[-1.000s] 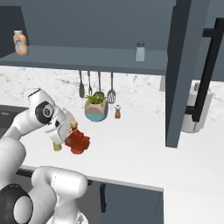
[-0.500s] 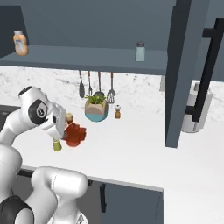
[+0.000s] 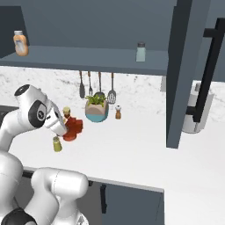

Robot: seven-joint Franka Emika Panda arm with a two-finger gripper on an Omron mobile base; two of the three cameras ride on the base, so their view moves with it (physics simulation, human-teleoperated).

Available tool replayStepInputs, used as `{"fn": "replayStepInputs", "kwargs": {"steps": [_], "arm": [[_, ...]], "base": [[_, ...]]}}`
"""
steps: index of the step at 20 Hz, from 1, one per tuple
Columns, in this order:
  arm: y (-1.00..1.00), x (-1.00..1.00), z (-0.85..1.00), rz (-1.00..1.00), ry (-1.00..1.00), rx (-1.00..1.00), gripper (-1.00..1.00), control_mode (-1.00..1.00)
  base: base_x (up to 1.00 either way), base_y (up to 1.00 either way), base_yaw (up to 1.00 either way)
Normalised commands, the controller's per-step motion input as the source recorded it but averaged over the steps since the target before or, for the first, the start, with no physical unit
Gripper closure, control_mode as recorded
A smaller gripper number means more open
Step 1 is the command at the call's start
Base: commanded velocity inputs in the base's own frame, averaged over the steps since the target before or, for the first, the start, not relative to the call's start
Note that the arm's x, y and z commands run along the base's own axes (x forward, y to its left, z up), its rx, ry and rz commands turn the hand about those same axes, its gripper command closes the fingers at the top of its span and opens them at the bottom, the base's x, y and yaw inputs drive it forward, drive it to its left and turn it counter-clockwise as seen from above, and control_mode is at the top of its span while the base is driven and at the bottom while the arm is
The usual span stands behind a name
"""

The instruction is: Put the shaker and condiment bottle from the counter next to their counterparts in the cabinet.

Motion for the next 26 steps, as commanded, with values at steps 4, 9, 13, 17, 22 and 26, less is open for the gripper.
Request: {"fn": "replayStepInputs", "kwargs": {"steps": [4,9,13,17,22,26], "arm": [[0.10,0.00,0.23,0.34,-0.07,0.00,1.00,-1.00],[0.18,0.00,0.21,0.36,-0.06,-0.02,1.00,-1.00],[0.19,0.00,0.23,0.38,-0.03,-0.04,1.00,-1.00],[0.17,0.00,0.27,0.37,0.00,-0.07,1.00,-1.00],[0.17,0.00,0.28,0.36,0.00,-0.11,1.00,-1.00],[0.18,0.00,0.33,0.31,0.00,-0.15,1.00,-1.00]], "base": [[0.00,0.00,0.00],[0.00,0.00,0.00],[0.00,0.00,0.00],[0.00,0.00,0.00],[0.00,0.00,0.00],[0.00,0.00,0.00]]}}
